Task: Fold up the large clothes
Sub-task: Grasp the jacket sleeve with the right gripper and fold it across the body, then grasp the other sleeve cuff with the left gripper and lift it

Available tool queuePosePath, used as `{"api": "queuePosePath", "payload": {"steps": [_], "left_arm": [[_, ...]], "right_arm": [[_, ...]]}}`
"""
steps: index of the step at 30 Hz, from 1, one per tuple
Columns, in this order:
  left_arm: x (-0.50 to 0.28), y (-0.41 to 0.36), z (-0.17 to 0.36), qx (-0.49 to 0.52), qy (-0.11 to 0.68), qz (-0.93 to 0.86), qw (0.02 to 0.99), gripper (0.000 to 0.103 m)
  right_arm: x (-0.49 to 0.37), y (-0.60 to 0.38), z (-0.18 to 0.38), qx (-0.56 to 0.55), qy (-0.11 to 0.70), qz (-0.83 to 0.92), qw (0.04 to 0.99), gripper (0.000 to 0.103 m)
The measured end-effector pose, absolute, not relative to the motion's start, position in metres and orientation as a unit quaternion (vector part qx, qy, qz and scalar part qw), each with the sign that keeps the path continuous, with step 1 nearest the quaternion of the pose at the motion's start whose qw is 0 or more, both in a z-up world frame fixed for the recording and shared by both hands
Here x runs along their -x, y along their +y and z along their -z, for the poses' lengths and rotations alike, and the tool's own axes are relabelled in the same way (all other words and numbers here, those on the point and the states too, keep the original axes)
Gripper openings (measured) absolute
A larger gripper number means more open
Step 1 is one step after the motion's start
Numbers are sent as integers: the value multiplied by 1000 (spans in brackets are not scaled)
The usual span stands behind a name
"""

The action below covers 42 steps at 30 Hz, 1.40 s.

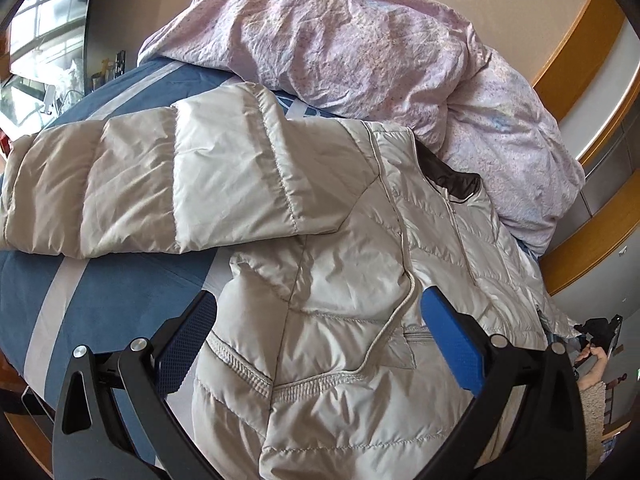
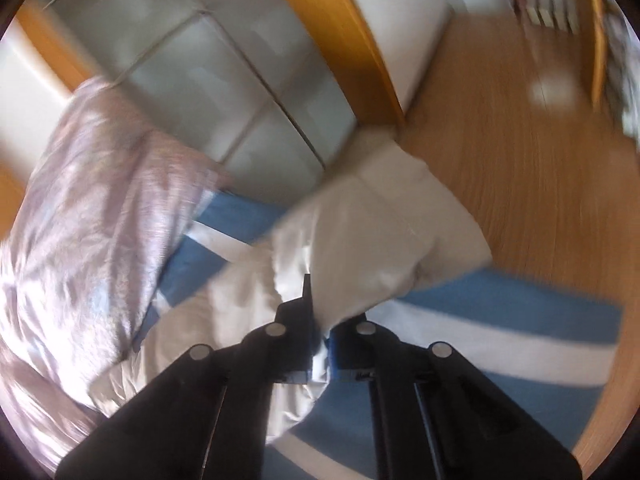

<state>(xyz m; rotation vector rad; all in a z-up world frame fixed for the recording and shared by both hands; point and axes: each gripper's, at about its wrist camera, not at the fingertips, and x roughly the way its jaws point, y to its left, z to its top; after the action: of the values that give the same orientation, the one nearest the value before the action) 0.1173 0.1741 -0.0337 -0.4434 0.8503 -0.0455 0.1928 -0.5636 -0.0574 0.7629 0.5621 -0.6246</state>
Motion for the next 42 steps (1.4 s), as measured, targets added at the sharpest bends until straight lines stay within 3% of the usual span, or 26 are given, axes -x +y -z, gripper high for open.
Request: {"api": "queuePosePath", "payload": {"steps": [8, 13, 19, 27, 30, 33, 35, 37, 42], "left_arm": [[-103, 200, 24, 197, 346, -18, 917, 102], [-102, 223, 30, 237, 355, -23, 904, 102], [-91, 243, 35, 250, 340, -62, 905, 102], [-77, 263, 25, 228, 306, -107, 918, 102], [-77, 276, 30, 253, 313, -102, 910, 102], [-74, 289, 36, 280, 309, -97, 904, 102], [-71, 296, 38, 293, 302, -97, 902, 102], [-68, 301, 39, 302, 297, -98, 900, 102], [-65, 315, 43, 326, 291, -115, 892, 102]], "right_arm": [[-231, -433, -54, -177, 189, 180, 949, 6], [-238, -340, -79, -103, 168, 62, 978, 6], [-243, -234, -63, -42, 210, -75, 974, 6], [-255, -129, 25, 79, 340, -139, 927, 6], [-259, -109, 61, 139, 394, -145, 897, 11], [-246, -100, 80, 203, 416, -157, 872, 24], [-238, -97, 79, 211, 422, -184, 862, 52], [-231, -96, 68, 189, 419, -227, 859, 62], [-236, -103, 35, 101, 384, -238, 886, 54]]}}
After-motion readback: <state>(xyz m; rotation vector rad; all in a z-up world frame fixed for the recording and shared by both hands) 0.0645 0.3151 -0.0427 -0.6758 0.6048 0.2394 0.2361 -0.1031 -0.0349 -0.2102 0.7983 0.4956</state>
